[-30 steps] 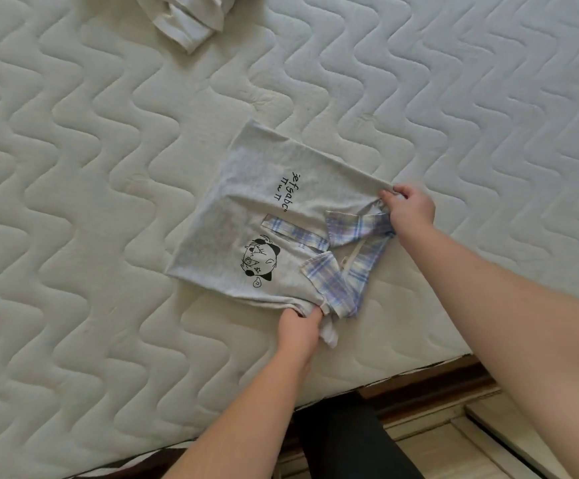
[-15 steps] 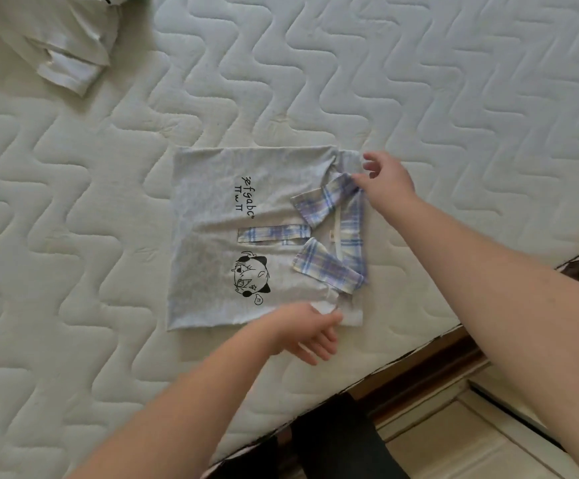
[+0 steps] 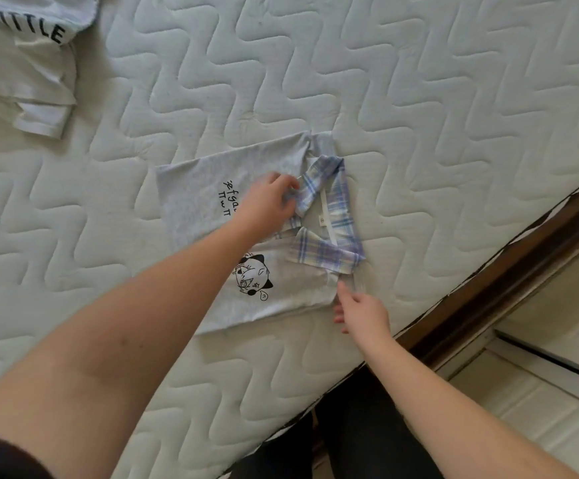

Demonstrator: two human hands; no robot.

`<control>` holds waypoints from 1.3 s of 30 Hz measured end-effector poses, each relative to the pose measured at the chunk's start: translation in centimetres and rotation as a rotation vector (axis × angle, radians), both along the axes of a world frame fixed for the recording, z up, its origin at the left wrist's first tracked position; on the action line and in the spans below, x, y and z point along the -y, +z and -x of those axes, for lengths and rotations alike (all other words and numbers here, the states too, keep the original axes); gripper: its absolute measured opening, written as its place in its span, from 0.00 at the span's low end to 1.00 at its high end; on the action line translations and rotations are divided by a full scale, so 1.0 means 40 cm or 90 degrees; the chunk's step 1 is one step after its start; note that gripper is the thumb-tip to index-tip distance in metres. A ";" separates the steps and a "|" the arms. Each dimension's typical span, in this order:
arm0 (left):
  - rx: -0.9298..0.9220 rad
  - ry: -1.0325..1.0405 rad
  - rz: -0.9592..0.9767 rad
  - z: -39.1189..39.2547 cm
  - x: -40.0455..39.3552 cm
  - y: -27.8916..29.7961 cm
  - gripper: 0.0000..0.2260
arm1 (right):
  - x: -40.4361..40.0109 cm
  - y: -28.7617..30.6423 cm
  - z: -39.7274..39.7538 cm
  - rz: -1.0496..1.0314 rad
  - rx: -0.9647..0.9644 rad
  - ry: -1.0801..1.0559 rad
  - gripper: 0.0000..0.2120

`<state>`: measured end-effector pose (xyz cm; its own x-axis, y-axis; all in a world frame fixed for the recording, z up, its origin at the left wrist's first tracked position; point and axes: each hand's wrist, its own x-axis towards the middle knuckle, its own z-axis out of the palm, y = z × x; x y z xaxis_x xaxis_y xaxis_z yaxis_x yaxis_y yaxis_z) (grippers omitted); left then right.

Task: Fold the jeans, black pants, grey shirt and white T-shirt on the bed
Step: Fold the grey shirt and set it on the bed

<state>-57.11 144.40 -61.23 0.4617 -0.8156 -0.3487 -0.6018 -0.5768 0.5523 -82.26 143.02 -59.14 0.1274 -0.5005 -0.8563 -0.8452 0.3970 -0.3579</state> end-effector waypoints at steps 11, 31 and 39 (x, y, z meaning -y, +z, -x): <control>0.110 0.077 -0.149 -0.189 0.169 -0.066 0.23 | -0.099 -0.049 -0.078 -0.209 0.060 -0.570 0.07; -0.151 0.032 -0.169 -0.199 -0.030 0.136 0.12 | -0.060 0.001 -0.097 -0.200 0.351 -0.615 0.10; -0.474 0.410 0.148 -0.021 -0.293 0.277 0.12 | 0.062 0.194 -0.095 -0.139 0.443 -0.417 0.17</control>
<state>-56.27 156.11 -50.15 0.5680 -0.5718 -0.5920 0.3296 -0.5011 0.8002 -78.46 140.53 -51.37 0.3927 -0.4911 -0.7775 -0.0628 0.8292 -0.5555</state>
